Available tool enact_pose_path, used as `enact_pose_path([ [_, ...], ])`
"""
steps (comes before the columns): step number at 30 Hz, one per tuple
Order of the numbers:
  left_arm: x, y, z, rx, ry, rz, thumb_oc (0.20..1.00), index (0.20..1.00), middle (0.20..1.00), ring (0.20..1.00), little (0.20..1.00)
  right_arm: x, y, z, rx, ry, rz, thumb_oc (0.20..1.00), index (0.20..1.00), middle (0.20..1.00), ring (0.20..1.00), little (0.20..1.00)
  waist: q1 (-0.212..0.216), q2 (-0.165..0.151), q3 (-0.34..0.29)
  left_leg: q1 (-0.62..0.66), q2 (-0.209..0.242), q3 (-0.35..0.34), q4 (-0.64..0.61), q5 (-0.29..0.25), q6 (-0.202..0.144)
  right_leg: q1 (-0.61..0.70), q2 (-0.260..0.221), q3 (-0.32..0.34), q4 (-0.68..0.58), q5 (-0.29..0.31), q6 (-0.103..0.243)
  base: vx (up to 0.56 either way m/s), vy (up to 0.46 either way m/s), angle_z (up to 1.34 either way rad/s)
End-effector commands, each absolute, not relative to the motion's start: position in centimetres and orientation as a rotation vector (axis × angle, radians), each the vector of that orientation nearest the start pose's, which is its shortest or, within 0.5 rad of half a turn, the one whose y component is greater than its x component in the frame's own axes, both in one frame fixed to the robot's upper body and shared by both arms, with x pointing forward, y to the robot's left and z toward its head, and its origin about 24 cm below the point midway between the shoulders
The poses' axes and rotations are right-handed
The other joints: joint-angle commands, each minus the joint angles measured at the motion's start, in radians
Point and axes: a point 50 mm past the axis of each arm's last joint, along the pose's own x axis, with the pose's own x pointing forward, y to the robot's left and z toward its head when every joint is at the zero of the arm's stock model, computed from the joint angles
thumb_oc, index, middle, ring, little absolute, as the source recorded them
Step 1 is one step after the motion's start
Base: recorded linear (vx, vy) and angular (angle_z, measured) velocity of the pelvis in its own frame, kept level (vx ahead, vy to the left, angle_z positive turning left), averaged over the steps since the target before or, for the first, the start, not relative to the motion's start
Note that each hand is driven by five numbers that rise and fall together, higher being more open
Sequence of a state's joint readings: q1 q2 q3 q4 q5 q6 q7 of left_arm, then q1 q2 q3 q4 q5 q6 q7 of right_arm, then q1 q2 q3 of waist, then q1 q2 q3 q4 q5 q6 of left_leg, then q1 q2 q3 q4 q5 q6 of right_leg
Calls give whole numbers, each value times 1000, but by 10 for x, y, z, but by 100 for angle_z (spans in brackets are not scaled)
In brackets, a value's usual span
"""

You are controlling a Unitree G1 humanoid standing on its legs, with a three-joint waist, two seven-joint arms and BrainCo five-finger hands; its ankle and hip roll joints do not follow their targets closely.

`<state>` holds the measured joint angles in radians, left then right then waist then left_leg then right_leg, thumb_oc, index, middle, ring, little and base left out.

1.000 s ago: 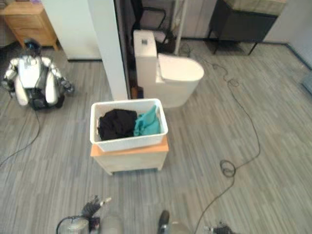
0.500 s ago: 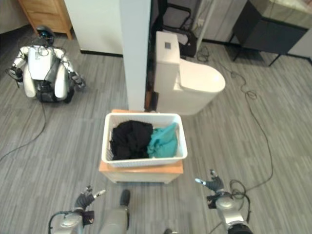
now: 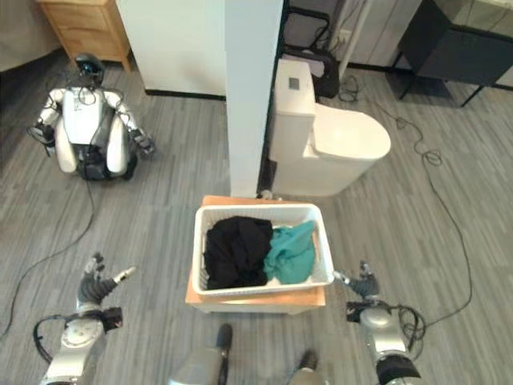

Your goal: Grab the laundry basket,head to the washer,open it,put in the laundry and shut it.

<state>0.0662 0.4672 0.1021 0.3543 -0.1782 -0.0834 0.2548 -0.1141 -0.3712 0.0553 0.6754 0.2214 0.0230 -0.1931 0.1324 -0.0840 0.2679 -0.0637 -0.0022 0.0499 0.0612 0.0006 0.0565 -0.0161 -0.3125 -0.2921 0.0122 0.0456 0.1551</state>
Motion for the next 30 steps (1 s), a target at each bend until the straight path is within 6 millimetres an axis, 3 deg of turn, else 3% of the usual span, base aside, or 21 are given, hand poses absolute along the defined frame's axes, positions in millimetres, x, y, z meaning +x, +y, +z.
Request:
enact_pose_path([
  [1, 231, 311, 22, 461, 208, 404, 1000, 1000, 1000, 1000, 1000, 252, -298, -23, -297, 469, -367, 1000, 1000, 1000, 1000, 1000, 8, 2, -40, -14, 30, -6, 45, -78, -62, 21, 15, -13, 50, 7, 24, 67, -20, 29],
  [5, 272, 302, 42, 553, 193, 346, 1000, 1000, 1000, 1000, 1000, 284, -297, 1, -331, 432, -332, 1000, 1000, 1000, 1000, 1000, -2, 3, -19, -46, 41, -25, 30, -53, -74, 10, 33, -39, 25, 10, 21, -52, -56, 14],
  [8, 307, 293, 58, 597, 192, 355, 1000, 1000, 1000, 1000, 1000, 312, -278, 18, -332, 391, -275, 1000, 1000, 1000, 1000, 1000, -9, 0, 8, -85, 51, -39, 19, -31, -84, -14, 48, -44, 5, 15, 15, -125, -64, 10],
  [13, 359, 283, 95, 502, 185, 415, 1000, 1000, 1000, 1000, 1000, 361, -246, 59, -333, 328, -208, 1000, 1000, 1000, 1000, 1000, -20, -2, 82, -168, 71, -59, 26, 9, -104, -82, 71, -39, 0, 25, 4, -157, -45, 2],
  [17, 374, 294, 103, 502, 287, 451, 1000, 1000, 1000, 1000, 1000, 380, -234, 77, -324, 333, -193, 1000, 1000, 1000, 1000, 1000, -25, -3, 118, -194, 79, -60, 40, 20, -111, -103, 80, -32, 4, 29, -1, -70, -17, 7],
  [19, 389, 289, 130, 509, 272, 454, 1000, 1000, 1000, 1000, 1000, 390, -223, 83, -335, 363, -183, 1000, 1000, 1000, 1000, 1000, -27, -3, 144, -210, 87, -64, 54, 20, -118, -119, 89, -24, 9, 30, -2, -62, -21, 4],
  [20, 389, 289, 131, 509, 270, 454, 1000, 1000, 1000, 1000, 1000, 391, -223, 83, -334, 361, -184, 1000, 1000, 1000, 1000, 1000, -29, -5, 144, -214, 85, -65, 52, 25, -117, -122, 87, -26, 8, 33, -2, -44, -17, 0],
  [24, 404, 277, 171, 536, 198, 462, 1000, 1000, 1000, 1000, 1000, 397, -215, 89, -336, 388, -185, 1000, 1000, 1000, 1000, 1000, -23, 0, 173, -230, 90, -66, 66, 25, -125, -137, 95, -20, 9, 37, -4, -37, -12, 3],
  [27, 407, 272, 182, 549, 173, 457, 1000, 1000, 1000, 1000, 1000, 398, -213, 91, -342, 394, -181, 1000, 1000, 1000, 1000, 1000, -19, 2, 181, -239, 88, -68, 63, 34, -126, -144, 94, -19, 6, 41, -4, -10, -10, 4],
  [30, 408, 268, 177, 565, 182, 432, 1000, 1000, 1000, 1000, 1000, 399, -211, 92, -350, 397, -175, 1000, 1000, 1000, 1000, 1000, -12, 7, 185, -239, 90, -68, 65, 29, -127, -144, 96, -18, 7, 38, -6, 0, 0, 0],
])
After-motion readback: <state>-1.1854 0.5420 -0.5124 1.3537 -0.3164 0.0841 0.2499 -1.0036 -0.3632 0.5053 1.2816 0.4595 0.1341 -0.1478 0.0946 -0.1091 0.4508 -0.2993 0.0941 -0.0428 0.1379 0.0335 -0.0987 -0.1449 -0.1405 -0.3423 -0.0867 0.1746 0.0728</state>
